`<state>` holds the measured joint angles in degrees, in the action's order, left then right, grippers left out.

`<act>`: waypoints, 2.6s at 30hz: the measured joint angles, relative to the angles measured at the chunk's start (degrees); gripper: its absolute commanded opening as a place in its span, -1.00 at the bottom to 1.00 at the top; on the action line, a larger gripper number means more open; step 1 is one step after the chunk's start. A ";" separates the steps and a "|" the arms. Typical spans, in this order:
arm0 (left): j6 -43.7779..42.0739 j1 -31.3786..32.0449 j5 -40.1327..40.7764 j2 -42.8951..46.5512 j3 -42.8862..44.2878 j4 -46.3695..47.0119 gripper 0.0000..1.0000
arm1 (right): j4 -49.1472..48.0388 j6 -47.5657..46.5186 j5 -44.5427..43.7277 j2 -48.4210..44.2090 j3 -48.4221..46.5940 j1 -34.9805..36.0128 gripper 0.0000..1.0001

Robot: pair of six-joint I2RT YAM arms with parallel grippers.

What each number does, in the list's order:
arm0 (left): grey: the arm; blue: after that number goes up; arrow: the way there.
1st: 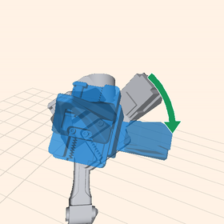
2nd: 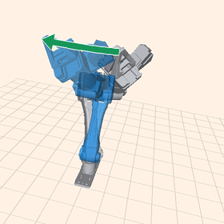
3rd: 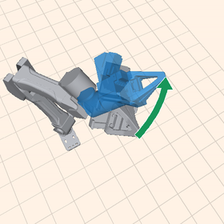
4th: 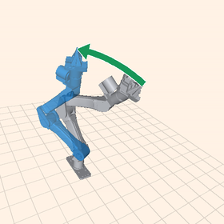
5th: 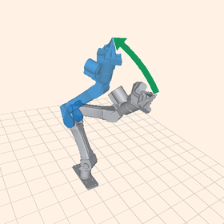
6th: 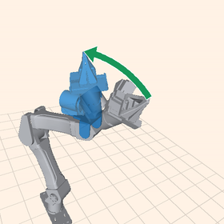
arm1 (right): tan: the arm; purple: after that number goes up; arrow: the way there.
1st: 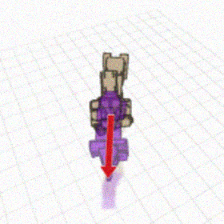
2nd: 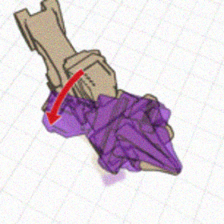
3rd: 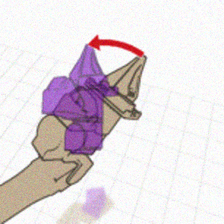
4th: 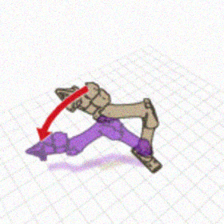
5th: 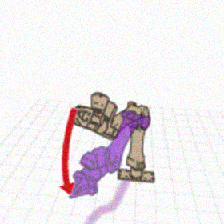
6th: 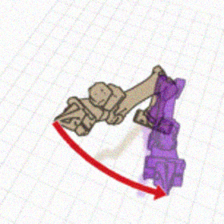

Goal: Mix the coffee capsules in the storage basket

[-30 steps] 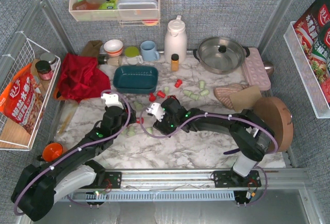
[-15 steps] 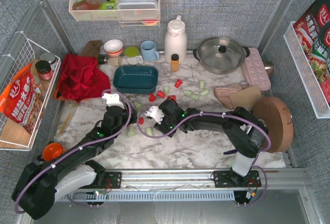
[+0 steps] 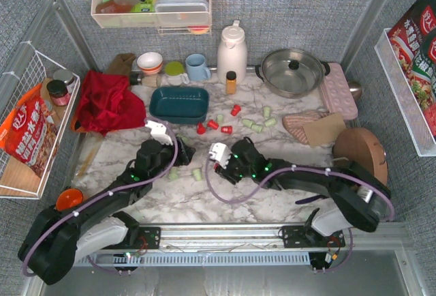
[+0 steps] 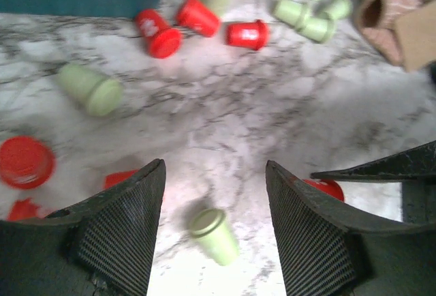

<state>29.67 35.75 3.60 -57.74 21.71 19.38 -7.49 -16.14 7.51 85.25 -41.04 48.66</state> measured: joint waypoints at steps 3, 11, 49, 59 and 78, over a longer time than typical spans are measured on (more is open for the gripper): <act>1.84 0.00 -6.05 -2.58 0.24 4.46 0.34 | -9.22 -0.31 -0.90 -5.49 7.50 -0.04 -0.39; 10.60 0.57 -20.72 -14.75 6.29 16.63 0.27 | -26.05 -1.36 -3.78 -14.14 16.52 -0.98 -0.40; 7.72 1.70 -5.68 -22.32 22.49 7.76 -0.86 | -29.51 0.22 -16.33 -21.09 18.34 -2.05 0.72; -1.31 -10.62 9.05 -42.51 42.01 -0.02 -0.33 | -26.45 1.90 -19.21 -21.53 17.77 -2.05 0.72; -0.74 -11.93 20.48 -25.88 27.63 -13.16 0.49 | -22.45 3.41 -19.17 -21.33 15.82 -2.05 0.72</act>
<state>28.93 23.81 24.08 -83.61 49.34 6.22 -29.93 -12.73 -11.66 63.92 -25.21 46.61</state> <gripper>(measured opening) 0.764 0.861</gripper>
